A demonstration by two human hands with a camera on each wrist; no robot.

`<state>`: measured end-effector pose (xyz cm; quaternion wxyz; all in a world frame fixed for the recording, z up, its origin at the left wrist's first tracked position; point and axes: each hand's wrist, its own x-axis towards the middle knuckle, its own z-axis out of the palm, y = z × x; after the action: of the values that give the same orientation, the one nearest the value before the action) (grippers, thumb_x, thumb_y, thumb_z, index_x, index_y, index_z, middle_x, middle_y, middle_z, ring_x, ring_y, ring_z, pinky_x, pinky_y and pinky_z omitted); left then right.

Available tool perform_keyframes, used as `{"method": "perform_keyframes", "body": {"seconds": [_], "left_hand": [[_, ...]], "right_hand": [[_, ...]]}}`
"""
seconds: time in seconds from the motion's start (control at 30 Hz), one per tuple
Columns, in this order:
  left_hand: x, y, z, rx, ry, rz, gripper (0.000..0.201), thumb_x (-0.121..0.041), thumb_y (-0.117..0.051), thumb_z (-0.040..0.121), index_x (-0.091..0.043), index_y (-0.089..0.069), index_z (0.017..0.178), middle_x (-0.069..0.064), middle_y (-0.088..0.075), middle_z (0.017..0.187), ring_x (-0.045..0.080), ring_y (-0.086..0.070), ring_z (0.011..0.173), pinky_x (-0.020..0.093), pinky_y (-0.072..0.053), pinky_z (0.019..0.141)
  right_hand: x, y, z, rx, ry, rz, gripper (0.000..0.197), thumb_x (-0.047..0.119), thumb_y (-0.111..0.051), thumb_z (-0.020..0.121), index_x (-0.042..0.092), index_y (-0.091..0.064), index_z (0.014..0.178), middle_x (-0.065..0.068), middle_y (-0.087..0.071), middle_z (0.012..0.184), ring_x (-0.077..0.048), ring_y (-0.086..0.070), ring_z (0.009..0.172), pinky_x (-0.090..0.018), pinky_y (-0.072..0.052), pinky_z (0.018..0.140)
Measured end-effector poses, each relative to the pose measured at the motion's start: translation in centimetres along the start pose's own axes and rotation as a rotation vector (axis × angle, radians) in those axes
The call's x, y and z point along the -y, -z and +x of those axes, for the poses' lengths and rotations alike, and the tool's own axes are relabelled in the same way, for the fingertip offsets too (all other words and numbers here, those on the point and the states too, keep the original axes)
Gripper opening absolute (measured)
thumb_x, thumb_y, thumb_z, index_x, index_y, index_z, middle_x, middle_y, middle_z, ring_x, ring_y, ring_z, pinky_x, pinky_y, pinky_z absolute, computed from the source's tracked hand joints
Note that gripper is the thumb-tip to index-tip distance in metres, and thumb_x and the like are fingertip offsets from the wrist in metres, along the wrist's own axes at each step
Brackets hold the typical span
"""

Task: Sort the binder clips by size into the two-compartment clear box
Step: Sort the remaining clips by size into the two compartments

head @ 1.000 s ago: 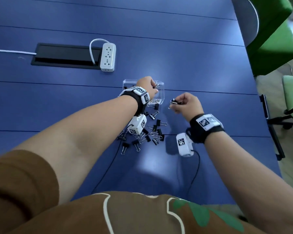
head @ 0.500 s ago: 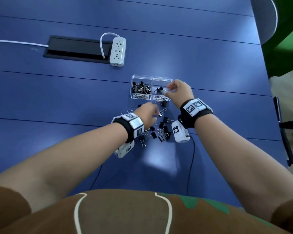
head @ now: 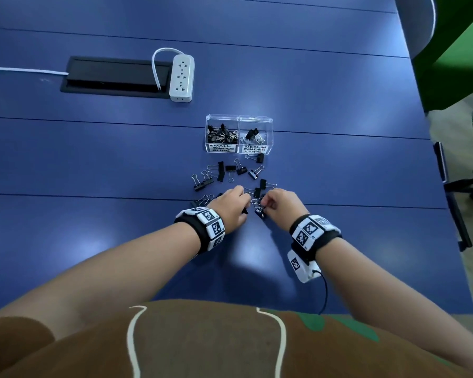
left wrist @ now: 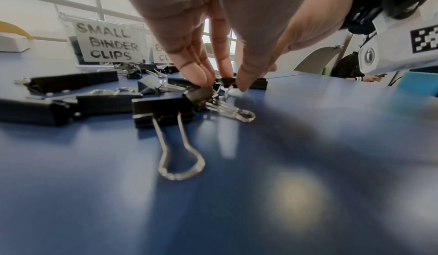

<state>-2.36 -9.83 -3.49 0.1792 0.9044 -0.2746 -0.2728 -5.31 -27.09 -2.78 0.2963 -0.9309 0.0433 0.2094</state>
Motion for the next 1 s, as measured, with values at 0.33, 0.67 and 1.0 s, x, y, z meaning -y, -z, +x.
{"method": "perform_keyframes", "body": {"seconds": [0.33,0.67,1.0], "left_hand": [[0.7,0.2,-0.8,-0.149,0.06,0.001,0.039,-0.027,-0.064,0.08,-0.014,-0.053,0.115,0.007,-0.048,0.114,0.025,-0.047,0.109,0.041,-0.049,0.088],[0.4,0.0,-0.3,-0.117,0.113,0.045,0.05,-0.04,-0.07,0.078,-0.017,-0.05,0.118,0.006,-0.045,0.115,0.025,-0.043,0.11,0.038,-0.047,0.089],[0.6,0.3,-0.4,-0.132,0.069,0.036,0.03,-0.029,-0.059,0.085,-0.014,-0.052,0.111,0.007,-0.051,0.113,0.025,-0.045,0.11,0.036,-0.046,0.086]], "right_hand": [[-1.7,1.8,-0.7,-0.105,-0.209,0.184,0.02,0.01,-0.048,0.085,0.019,-0.066,0.083,0.0,-0.064,0.082,-0.019,-0.058,0.076,-0.024,-0.044,0.071],[-0.6,-1.4,-0.9,-0.03,-0.219,0.043,0.041,0.029,-0.072,0.078,0.01,-0.052,0.108,-0.006,-0.043,0.11,-0.025,-0.055,0.091,-0.037,-0.047,0.089],[-0.4,0.6,0.8,-0.135,-0.2,0.27,0.021,0.023,-0.075,0.073,0.014,-0.06,0.084,-0.002,-0.063,0.075,-0.019,-0.06,0.066,-0.033,-0.056,0.069]]}}
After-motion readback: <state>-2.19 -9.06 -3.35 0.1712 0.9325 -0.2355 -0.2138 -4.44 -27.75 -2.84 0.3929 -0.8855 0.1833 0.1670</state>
